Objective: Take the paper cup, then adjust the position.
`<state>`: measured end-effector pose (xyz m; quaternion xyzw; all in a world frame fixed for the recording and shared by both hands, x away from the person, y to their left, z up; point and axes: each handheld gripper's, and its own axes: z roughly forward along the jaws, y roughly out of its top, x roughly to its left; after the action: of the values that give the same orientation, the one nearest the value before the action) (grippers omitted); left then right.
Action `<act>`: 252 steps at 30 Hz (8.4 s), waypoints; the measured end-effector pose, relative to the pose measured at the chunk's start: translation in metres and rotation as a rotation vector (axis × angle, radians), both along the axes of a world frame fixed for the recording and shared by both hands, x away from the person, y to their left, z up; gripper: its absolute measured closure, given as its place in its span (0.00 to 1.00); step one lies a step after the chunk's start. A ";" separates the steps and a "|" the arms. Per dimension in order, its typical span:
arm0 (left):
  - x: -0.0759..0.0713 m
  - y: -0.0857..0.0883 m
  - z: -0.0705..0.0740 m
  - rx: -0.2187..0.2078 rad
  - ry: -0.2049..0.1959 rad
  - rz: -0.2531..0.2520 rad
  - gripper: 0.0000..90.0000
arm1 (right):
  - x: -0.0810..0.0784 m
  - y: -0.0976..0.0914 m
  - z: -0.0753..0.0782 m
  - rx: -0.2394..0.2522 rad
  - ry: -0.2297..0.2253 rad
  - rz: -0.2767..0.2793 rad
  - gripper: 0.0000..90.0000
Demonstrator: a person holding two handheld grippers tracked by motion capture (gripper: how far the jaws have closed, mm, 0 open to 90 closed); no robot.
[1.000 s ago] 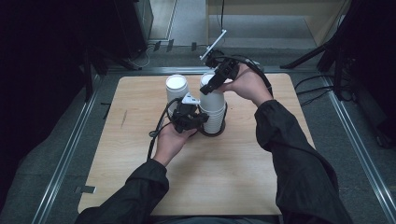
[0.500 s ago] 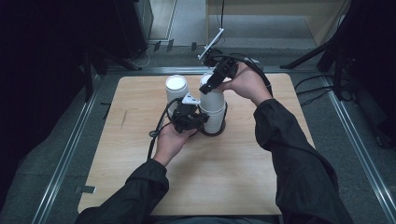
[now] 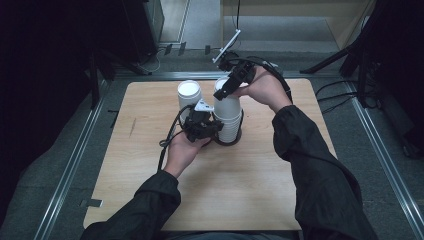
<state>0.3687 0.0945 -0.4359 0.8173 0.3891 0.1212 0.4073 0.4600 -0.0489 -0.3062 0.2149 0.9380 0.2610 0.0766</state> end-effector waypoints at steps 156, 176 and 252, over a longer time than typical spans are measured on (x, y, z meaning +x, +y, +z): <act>-0.048 0.012 -0.057 -0.069 0.156 -0.634 0.00 | -0.133 -0.066 -0.115 0.394 0.130 0.222 0.30; -0.056 0.014 -0.038 -0.060 0.097 -0.654 0.23 | -0.131 -0.070 -0.106 0.501 0.185 0.232 0.23; -0.048 0.010 -0.046 0.229 0.215 -0.744 0.00 | -0.138 -0.060 -0.153 0.163 0.162 0.370 0.27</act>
<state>0.3204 0.1047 -0.4823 0.9505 0.0911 -0.0778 0.2866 0.3219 -0.1089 -0.4593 0.0648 0.9404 0.3273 -0.0657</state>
